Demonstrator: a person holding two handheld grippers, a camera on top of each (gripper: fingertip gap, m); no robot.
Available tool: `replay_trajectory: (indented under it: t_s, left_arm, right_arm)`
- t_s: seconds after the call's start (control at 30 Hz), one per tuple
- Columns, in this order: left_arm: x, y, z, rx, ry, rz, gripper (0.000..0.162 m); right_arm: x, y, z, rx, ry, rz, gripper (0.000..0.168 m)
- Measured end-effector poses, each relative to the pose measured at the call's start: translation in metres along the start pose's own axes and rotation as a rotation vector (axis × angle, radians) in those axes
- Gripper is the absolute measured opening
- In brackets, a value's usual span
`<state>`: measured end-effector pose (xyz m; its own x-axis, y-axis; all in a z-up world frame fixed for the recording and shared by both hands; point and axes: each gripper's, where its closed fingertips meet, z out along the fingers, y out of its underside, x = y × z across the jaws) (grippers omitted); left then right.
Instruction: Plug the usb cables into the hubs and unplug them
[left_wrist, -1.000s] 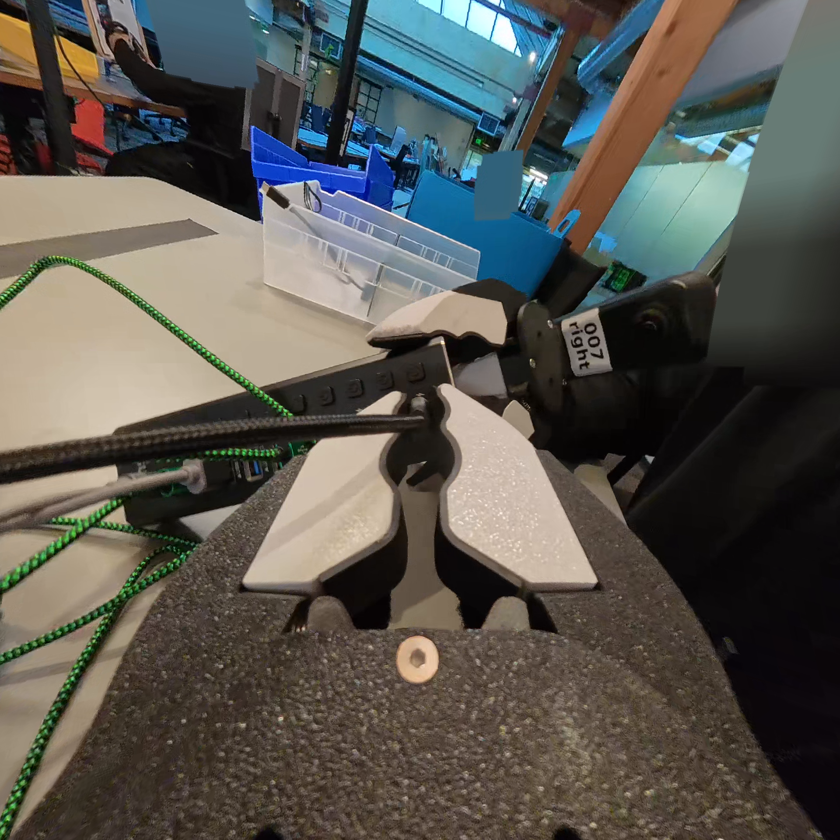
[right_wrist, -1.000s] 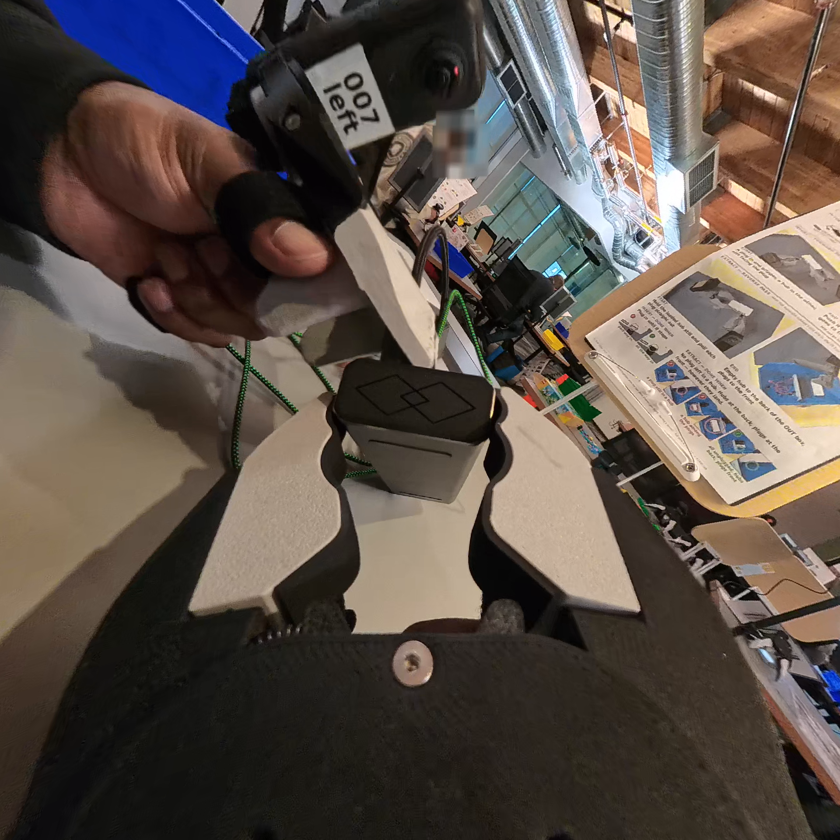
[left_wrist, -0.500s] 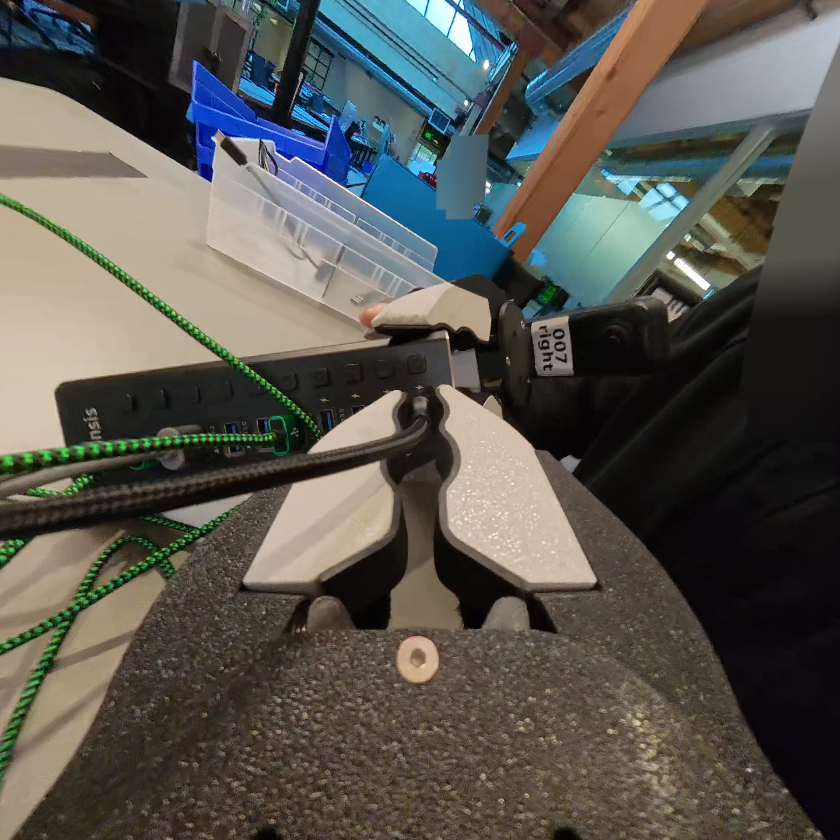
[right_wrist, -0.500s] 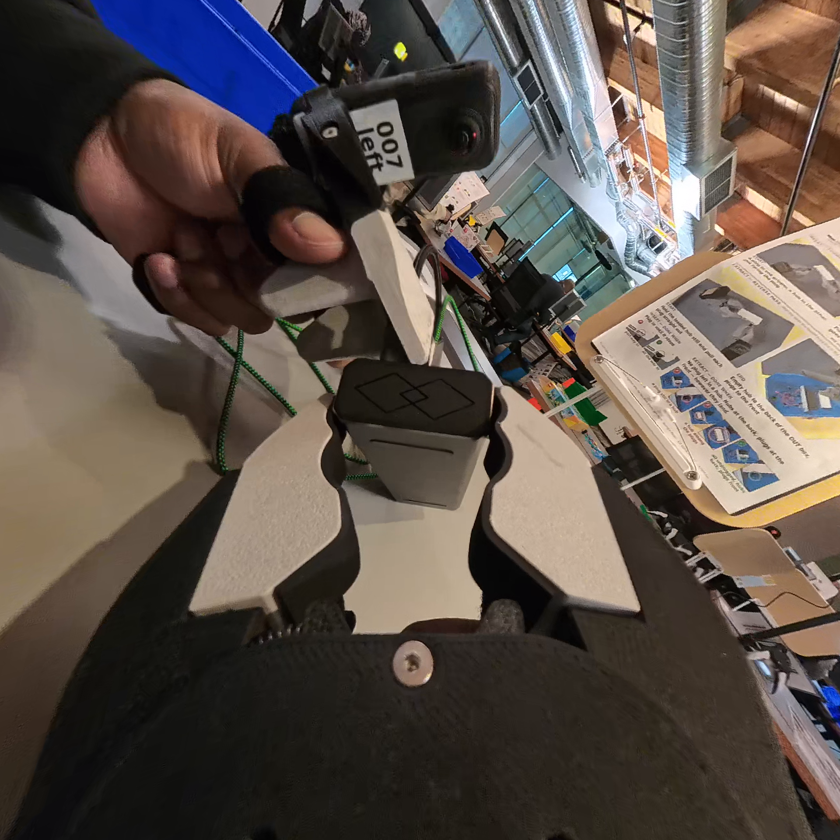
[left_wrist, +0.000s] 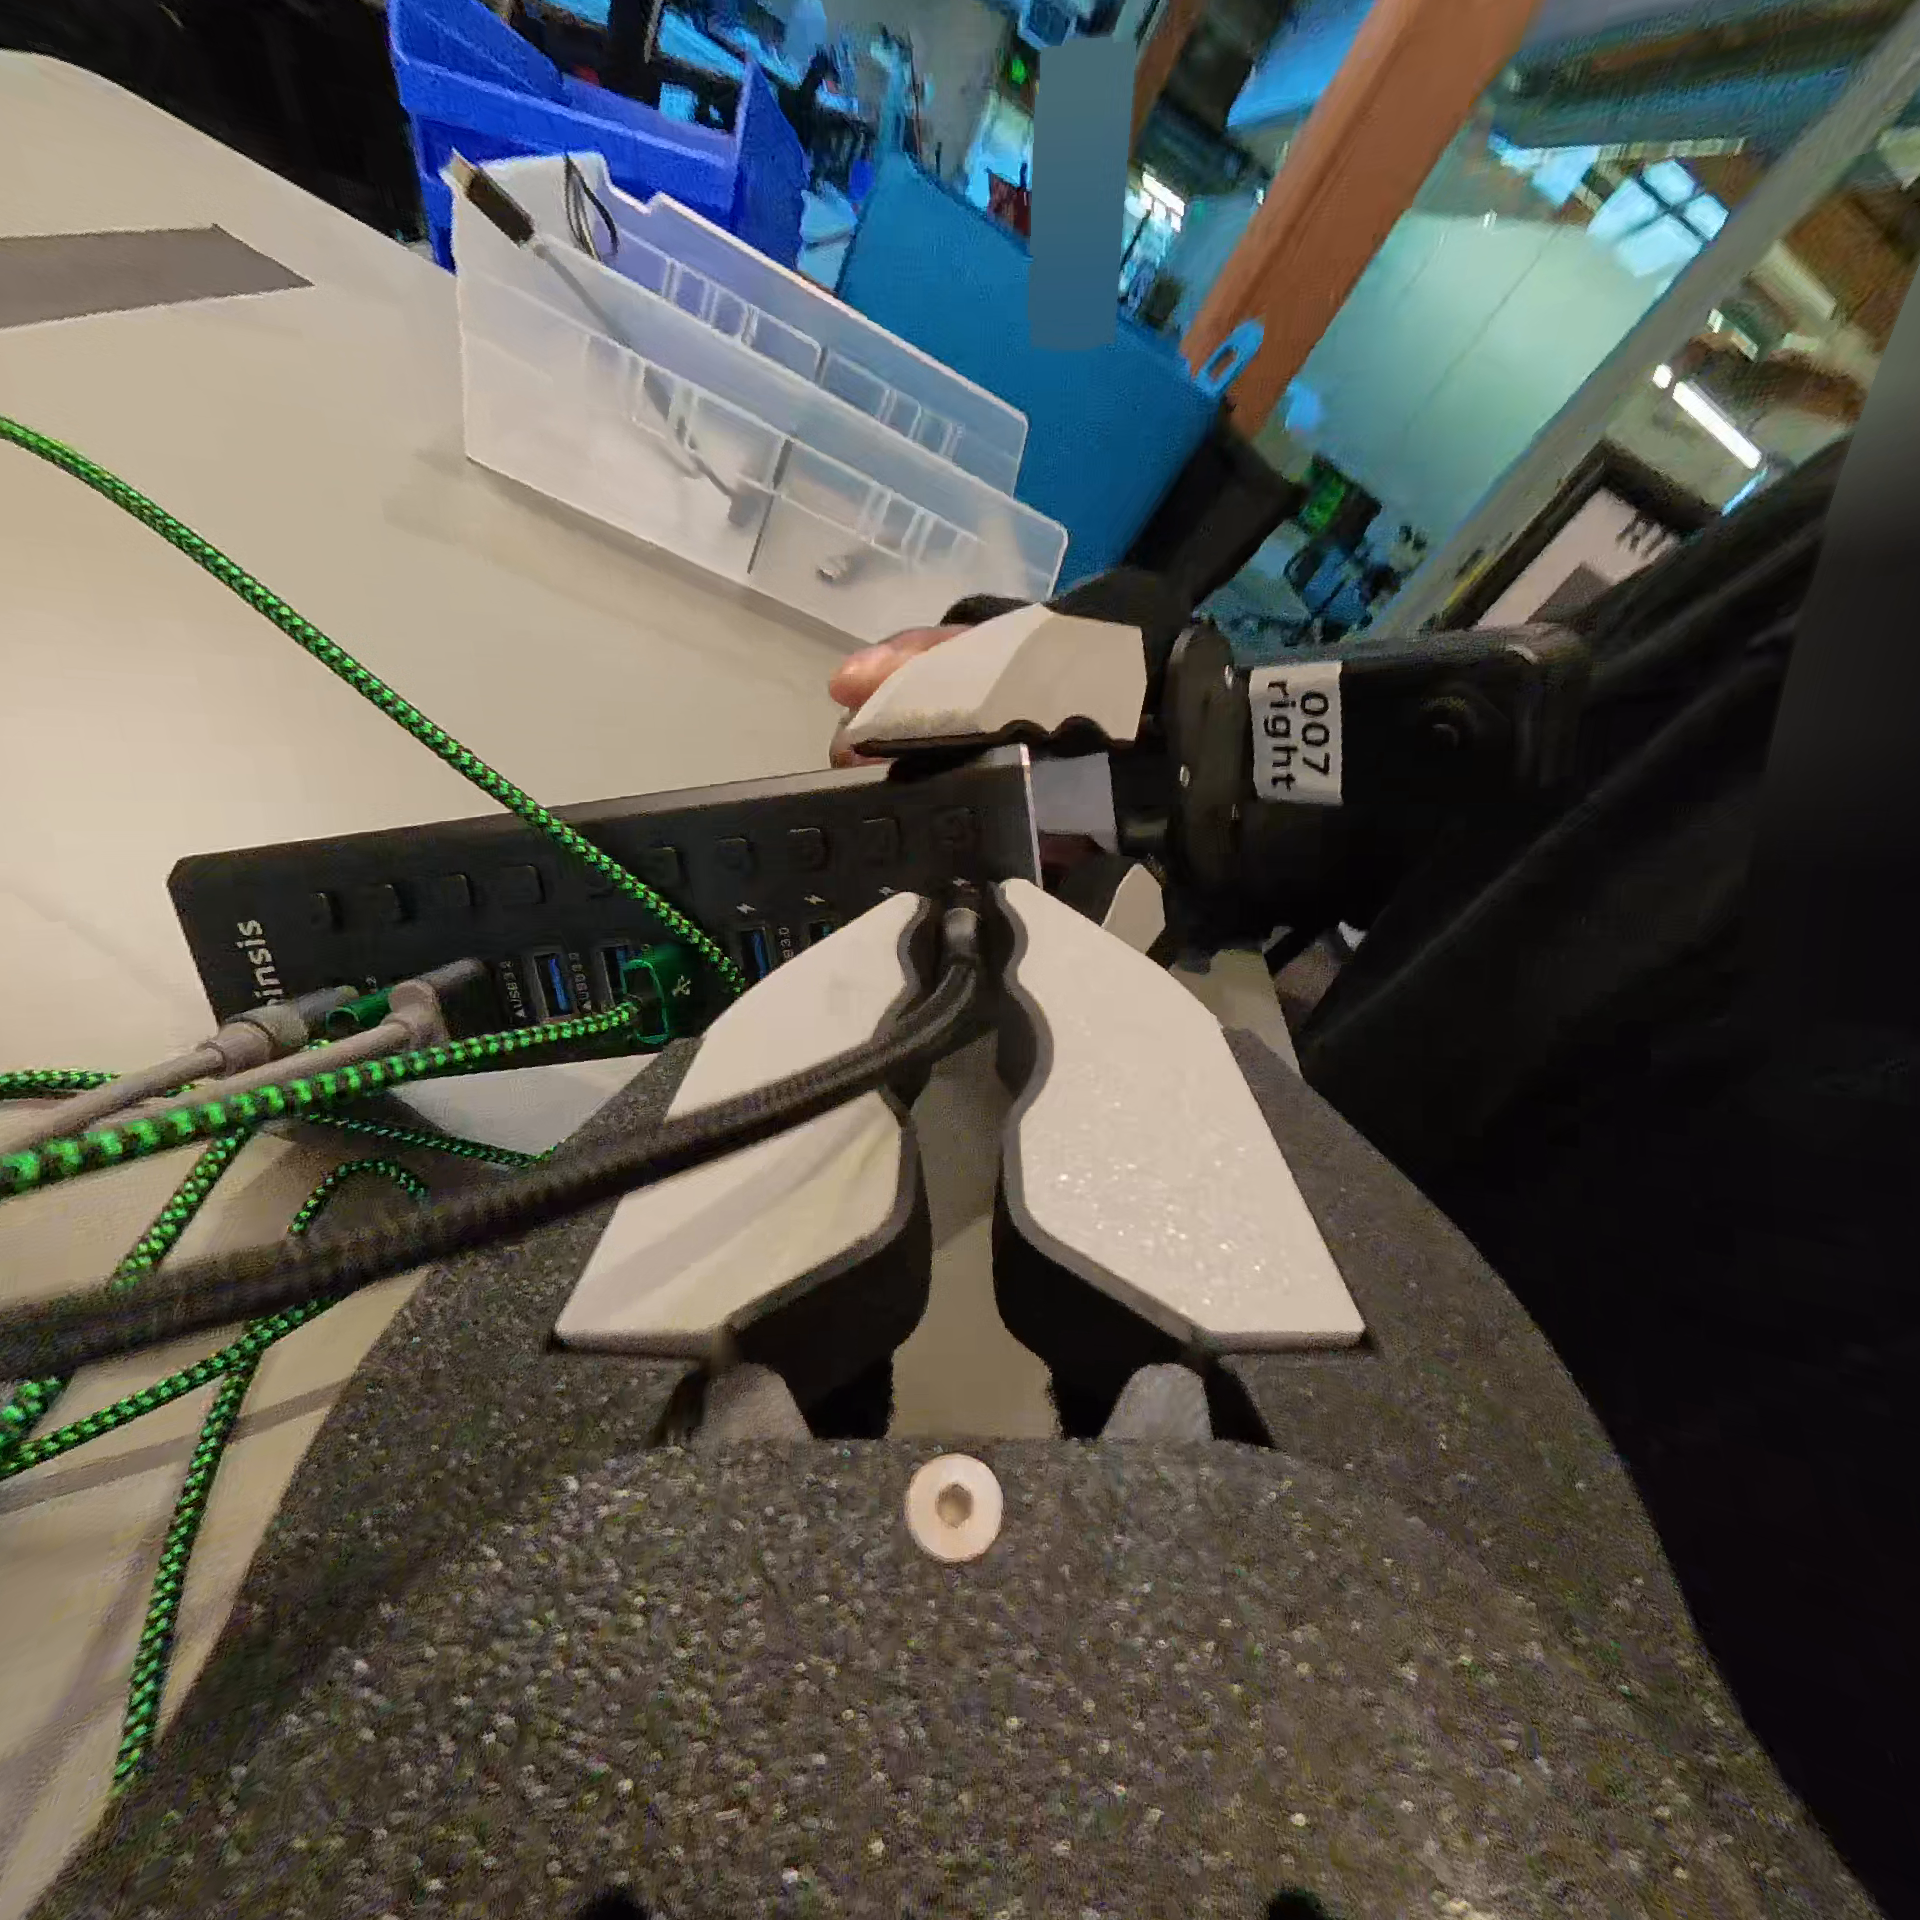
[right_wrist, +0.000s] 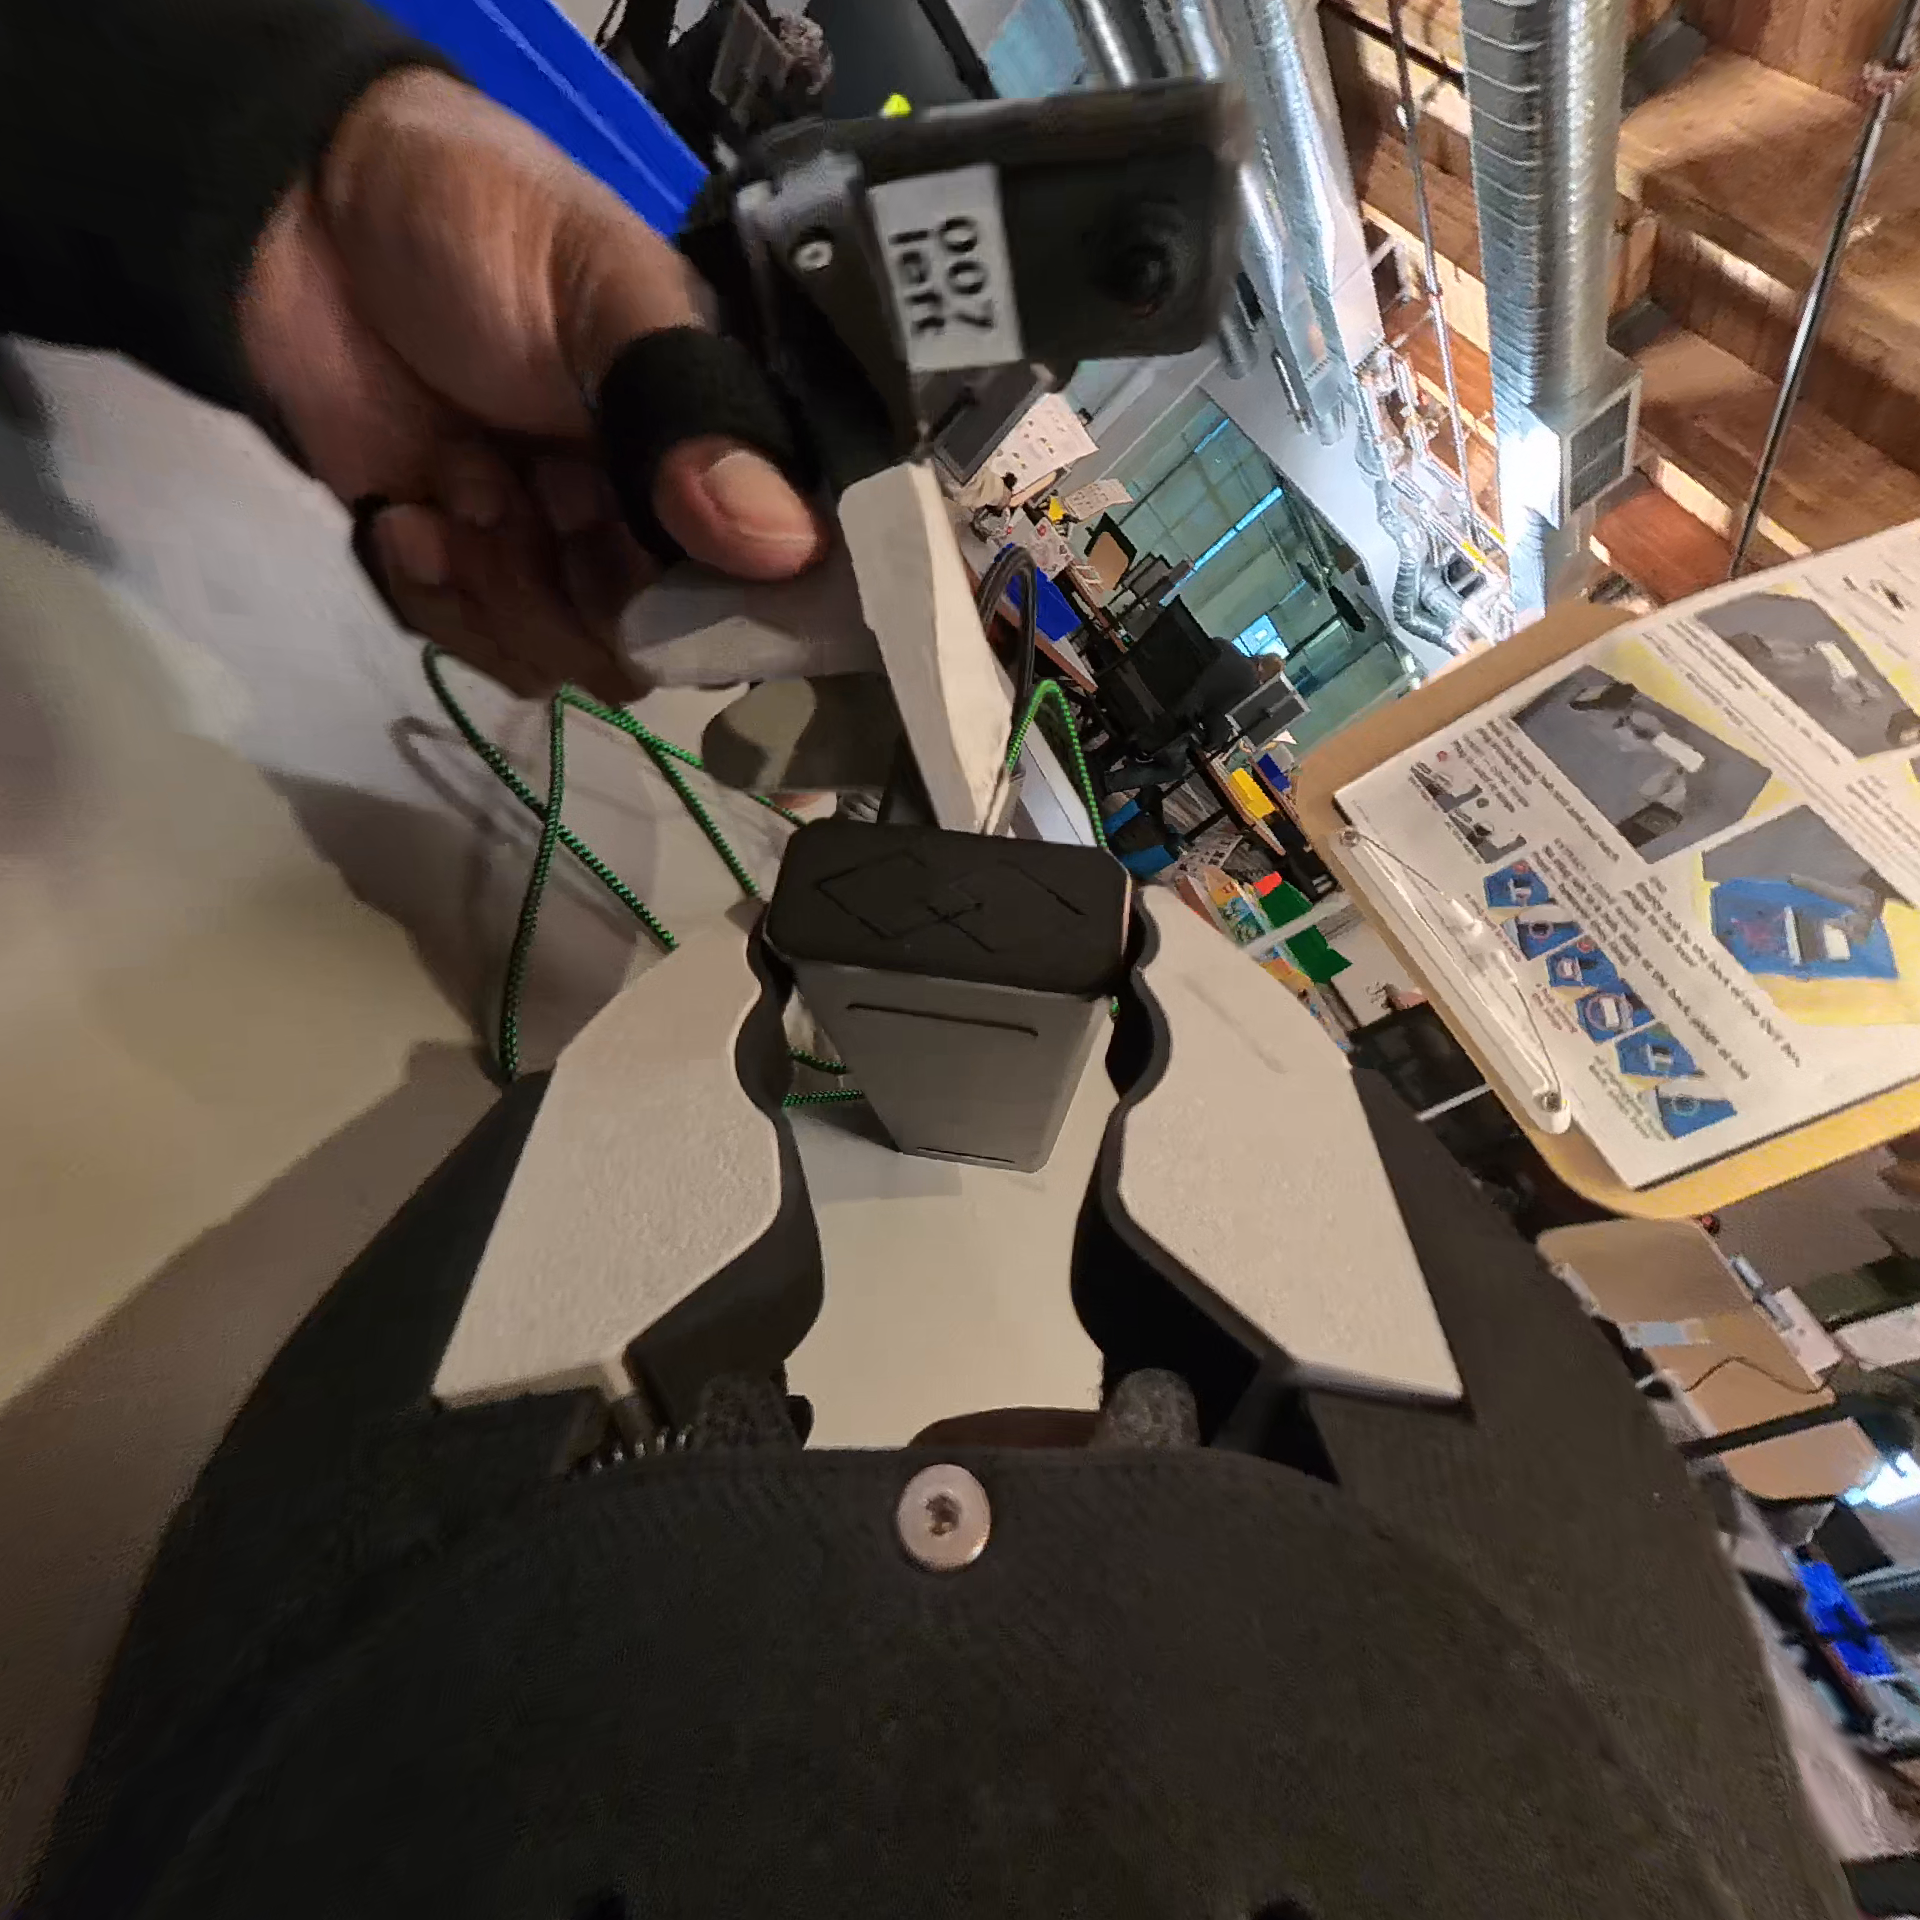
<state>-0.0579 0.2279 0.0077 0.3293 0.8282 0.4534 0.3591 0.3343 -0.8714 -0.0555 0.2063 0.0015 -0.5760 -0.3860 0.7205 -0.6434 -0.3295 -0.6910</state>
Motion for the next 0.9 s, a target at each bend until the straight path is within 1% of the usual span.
replay_trajectory:
  t_s: [0.03, 0.13, 0.2, 0.23, 0.27, 0.3, 0.33, 0.37, 0.47, 0.53, 0.73, 0.83, 0.9]
  left_arm:
    - [0.001, 0.003, 0.000, -0.030, 0.008, 0.011, 0.008]
    - [0.000, 0.000, 0.002, 0.002, 0.025, -0.027, 0.008]
    - [-0.004, -0.007, -0.002, 0.010, -0.052, 0.023, 0.008]
    - [-0.010, -0.025, -0.017, 0.100, -0.123, 0.063, 0.008]
    - [-0.012, -0.043, -0.037, 0.181, -0.125, 0.054, 0.007]
    - [-0.010, -0.049, -0.050, 0.190, -0.087, 0.034, 0.007]
    - [-0.013, -0.042, -0.053, 0.132, -0.098, 0.037, 0.007]
    - [-0.018, -0.036, -0.052, 0.099, -0.146, 0.070, 0.007]
    - [-0.009, -0.028, -0.041, 0.065, -0.072, 0.073, 0.008]
    - [-0.016, -0.024, -0.040, 0.054, -0.091, 0.079, 0.008]
    - [-0.035, -0.015, -0.037, 0.134, -0.077, 0.009, 0.007]
    - [-0.038, -0.011, -0.034, 0.151, -0.064, 0.001, 0.008]
    - [-0.036, -0.012, -0.032, 0.166, -0.044, 0.018, 0.008]
  right_arm:
    - [-0.002, 0.000, -0.001, 0.005, -0.017, -0.020, 0.060]
    - [0.001, 0.001, -0.002, 0.004, -0.028, 0.001, 0.060]
    - [0.004, 0.002, -0.001, -0.010, 0.006, 0.023, 0.060]
    - [0.003, 0.006, 0.000, -0.029, 0.014, 0.013, 0.060]
    - [0.000, 0.009, -0.001, -0.033, 0.011, -0.029, 0.060]
    - [0.001, 0.011, -0.002, -0.038, 0.020, -0.019, 0.060]
    - [0.009, 0.010, -0.003, -0.030, 0.036, 0.049, 0.060]
    - [0.015, 0.008, -0.004, -0.015, 0.044, 0.100, 0.060]
    - [0.017, 0.017, -0.002, -0.063, 0.078, 0.076, 0.060]
    - [0.017, 0.020, -0.002, -0.100, 0.099, 0.070, 0.060]
    - [0.022, 0.044, -0.016, -0.296, 0.223, 0.260, 0.059]
    - [0.020, 0.060, -0.026, -0.410, 0.259, 0.377, 0.059]
    - [0.011, 0.076, -0.035, -0.517, 0.252, 0.447, 0.059]
